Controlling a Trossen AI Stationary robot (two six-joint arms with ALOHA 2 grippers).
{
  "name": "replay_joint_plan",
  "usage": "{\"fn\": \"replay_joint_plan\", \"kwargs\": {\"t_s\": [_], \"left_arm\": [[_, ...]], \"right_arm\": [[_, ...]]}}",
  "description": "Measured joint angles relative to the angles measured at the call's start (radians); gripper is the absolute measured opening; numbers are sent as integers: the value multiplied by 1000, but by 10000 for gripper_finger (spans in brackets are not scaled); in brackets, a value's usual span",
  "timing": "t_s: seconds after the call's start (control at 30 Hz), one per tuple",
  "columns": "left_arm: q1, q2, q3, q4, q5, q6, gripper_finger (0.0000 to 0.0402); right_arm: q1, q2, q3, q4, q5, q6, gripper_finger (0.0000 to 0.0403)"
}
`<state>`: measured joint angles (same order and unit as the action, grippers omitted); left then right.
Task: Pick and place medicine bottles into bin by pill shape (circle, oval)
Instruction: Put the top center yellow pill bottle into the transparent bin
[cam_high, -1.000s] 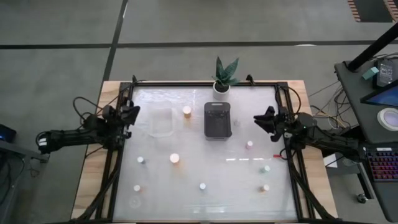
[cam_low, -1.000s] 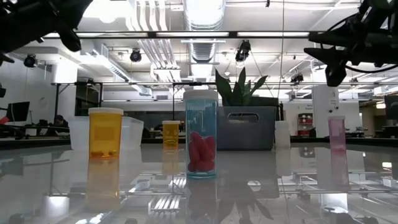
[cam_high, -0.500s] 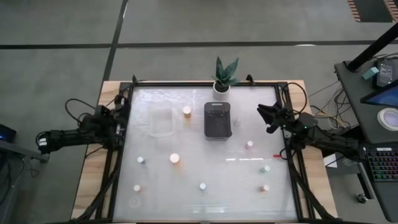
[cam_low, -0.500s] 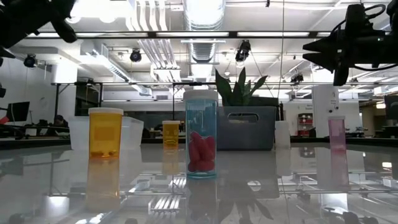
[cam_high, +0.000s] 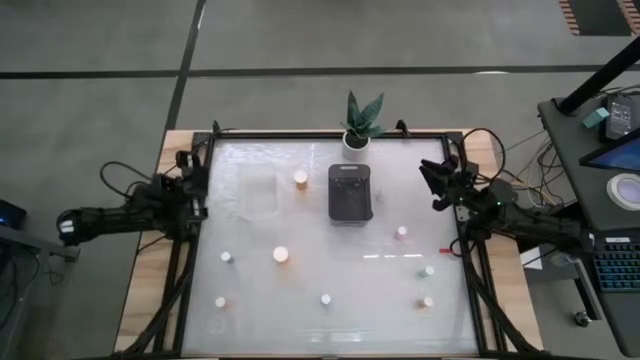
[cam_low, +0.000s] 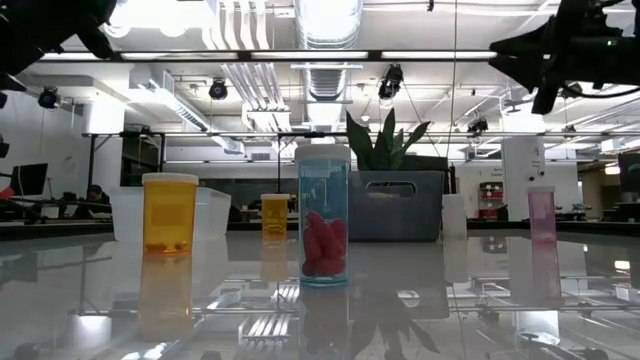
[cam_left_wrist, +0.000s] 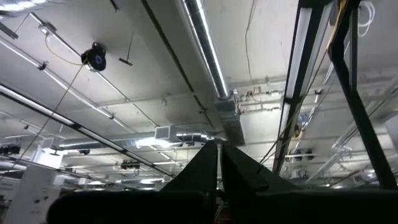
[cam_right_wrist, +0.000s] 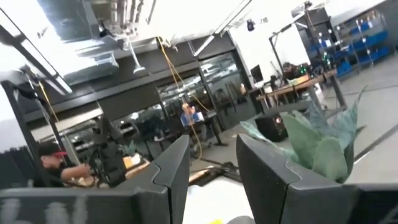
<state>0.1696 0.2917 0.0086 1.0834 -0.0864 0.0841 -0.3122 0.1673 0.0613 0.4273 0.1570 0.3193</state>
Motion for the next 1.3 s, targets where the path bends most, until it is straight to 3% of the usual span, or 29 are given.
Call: {"fn": "replay_joint_plan", "kwargs": {"t_s": [0.17,0.4,0.73,1.3], "left_arm": [[0,57,0,-1,0,23,3],[0,100,22,13,-21,226,3],[0,139,23,7,-39,241,3],[0,157,23,8,-43,351,3]], "right_arm": [[0,118,55,56,1,-57,123],[0,331,189,65,0,-133,123],[22,621,392,61,-10,-260,121],[131,1086,702,44,-7,-294,89]]}}
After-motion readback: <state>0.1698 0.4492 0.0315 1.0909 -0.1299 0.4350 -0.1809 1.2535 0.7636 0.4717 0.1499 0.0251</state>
